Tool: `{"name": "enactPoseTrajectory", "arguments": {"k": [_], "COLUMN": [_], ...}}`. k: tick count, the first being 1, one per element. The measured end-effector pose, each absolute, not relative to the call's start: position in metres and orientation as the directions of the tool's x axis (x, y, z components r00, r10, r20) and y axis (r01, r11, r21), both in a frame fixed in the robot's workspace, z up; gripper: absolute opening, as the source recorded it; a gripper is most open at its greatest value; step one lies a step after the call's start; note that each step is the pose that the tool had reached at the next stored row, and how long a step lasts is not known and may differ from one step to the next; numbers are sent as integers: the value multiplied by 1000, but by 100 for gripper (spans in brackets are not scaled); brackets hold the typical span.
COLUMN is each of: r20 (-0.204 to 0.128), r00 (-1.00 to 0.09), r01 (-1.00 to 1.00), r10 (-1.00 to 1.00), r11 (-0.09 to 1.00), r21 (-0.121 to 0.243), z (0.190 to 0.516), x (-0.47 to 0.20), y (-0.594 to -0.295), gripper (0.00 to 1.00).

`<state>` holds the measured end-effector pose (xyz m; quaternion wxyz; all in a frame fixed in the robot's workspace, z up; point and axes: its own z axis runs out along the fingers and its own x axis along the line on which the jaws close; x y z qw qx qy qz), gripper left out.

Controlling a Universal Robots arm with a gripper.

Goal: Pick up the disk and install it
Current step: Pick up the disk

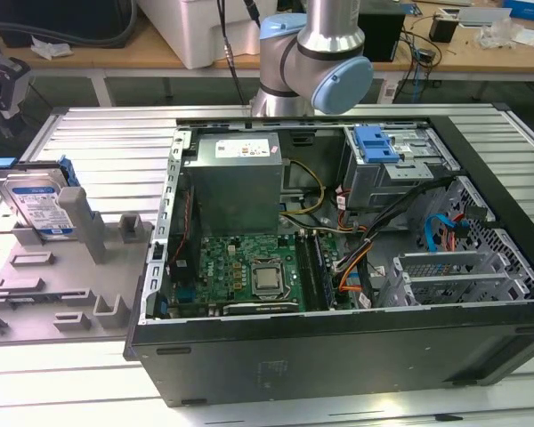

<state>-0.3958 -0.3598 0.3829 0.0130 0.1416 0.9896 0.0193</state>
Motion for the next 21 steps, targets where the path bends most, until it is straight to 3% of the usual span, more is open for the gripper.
{"name": "enactPoseTrajectory", "arguments": {"k": [10,21], "r20": [22,31], "r00": [-980,-999], "r01": [200,-32], "r10": [199,-33], "r11": [979,999], "r21": [31,30], "z": [383,382], "x": [-396,-396], "y": [-360,-360], "gripper": [11,11]}}
